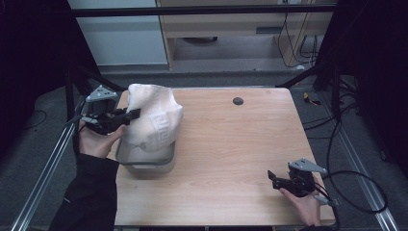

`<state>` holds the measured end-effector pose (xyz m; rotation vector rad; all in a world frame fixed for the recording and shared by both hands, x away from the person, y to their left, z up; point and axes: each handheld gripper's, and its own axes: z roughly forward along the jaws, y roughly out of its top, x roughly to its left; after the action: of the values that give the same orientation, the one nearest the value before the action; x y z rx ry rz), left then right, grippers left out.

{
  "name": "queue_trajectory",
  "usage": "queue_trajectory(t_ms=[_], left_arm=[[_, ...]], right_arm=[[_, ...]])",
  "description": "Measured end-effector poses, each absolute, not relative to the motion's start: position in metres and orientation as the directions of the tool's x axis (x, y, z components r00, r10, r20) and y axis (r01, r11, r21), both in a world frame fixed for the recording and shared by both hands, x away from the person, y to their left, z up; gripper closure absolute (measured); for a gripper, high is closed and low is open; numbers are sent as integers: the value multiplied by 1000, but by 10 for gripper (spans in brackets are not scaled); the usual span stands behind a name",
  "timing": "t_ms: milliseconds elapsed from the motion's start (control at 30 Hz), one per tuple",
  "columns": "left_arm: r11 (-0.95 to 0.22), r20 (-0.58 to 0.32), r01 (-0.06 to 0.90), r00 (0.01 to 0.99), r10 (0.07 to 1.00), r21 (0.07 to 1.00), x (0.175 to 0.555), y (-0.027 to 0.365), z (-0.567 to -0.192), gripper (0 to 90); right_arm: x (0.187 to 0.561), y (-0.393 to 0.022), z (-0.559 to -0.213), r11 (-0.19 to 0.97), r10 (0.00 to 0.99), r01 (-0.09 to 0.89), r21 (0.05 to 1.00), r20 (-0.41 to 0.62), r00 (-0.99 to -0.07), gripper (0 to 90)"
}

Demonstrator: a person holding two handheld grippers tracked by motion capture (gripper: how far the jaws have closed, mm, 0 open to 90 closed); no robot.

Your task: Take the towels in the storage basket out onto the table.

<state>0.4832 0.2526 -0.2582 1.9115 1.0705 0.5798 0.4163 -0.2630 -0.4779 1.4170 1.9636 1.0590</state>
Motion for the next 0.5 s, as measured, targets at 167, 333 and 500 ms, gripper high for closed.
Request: queue_trajectory(t_ms=[167, 333, 500], left_arm=[[-292, 3, 441, 548, 836, 848, 481, 241, -252, 777], [-302, 3, 431, 569, 822, 850, 481, 232, -248, 777], [-328, 17, 415, 599, 801, 849, 481, 214, -244, 777]], right_arm=[[416, -263, -478, 164, 940, 556, 815, 41, -338, 155], [415, -263, -477, 155, 942, 562, 812, 51, -333, 154], [415, -264, -477, 162, 943, 560, 812, 40, -330, 154]])
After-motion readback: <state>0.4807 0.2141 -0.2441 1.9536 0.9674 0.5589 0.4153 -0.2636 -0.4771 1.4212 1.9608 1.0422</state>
